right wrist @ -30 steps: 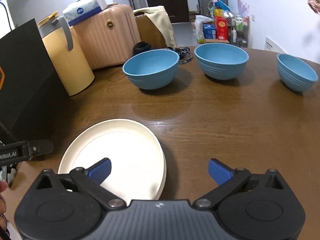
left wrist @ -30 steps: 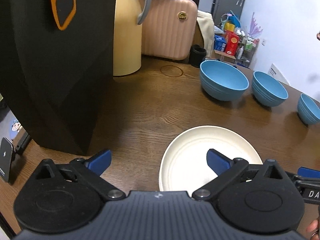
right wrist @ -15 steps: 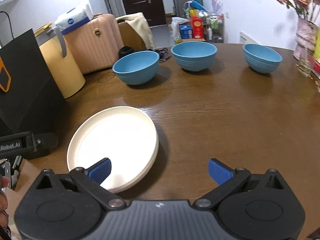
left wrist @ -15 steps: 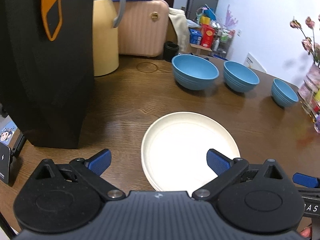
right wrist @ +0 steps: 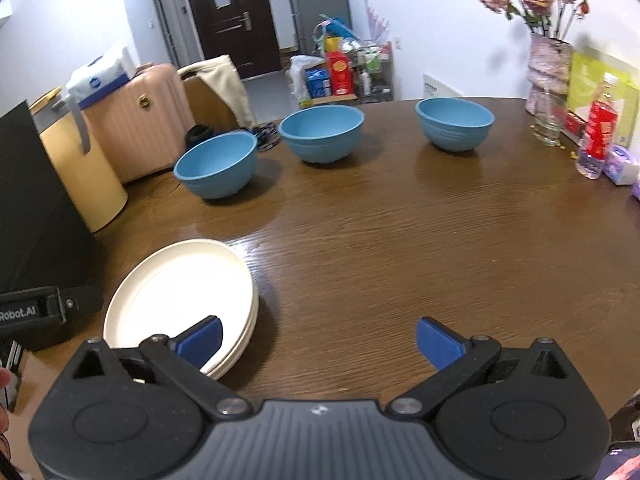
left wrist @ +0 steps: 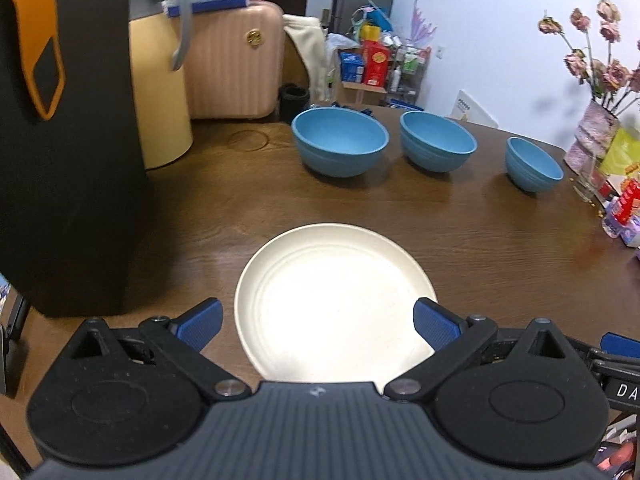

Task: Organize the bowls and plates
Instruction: 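Lift both tools off the plate stack and move toward the blue bowls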

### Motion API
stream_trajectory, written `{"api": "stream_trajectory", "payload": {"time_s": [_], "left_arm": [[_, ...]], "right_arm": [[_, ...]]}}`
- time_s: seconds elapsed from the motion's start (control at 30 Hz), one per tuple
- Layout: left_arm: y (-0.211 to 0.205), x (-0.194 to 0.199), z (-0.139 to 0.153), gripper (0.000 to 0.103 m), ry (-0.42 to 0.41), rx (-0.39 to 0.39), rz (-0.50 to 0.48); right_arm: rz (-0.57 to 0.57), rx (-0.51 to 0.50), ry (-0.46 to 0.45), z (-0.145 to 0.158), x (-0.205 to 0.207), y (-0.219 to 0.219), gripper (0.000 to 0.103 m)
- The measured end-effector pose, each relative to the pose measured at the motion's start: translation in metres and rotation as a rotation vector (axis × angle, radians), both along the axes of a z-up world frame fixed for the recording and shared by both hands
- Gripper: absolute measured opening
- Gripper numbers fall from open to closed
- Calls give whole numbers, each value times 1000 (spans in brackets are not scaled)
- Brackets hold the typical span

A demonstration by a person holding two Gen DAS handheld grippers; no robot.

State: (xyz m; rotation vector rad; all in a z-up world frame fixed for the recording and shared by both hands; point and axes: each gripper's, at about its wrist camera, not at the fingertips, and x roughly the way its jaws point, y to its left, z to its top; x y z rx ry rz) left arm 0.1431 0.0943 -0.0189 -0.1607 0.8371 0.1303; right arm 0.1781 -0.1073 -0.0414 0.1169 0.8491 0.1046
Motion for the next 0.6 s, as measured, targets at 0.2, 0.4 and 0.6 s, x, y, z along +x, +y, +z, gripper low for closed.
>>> {"api": "stream_trajectory", "payload": {"time_s": [0.2, 0.4, 0.6], "left_arm": [[-2, 6, 7, 103, -15, 16, -30], [3, 10, 18, 103, -21, 23, -35], [11, 13, 28, 103, -24, 18, -25]], "right_arm": [[-32, 7, -6, 4, -1, -4, 103], [-13, 27, 1, 11, 2, 1, 103], [5, 44, 9, 17, 7, 8, 103]]}}
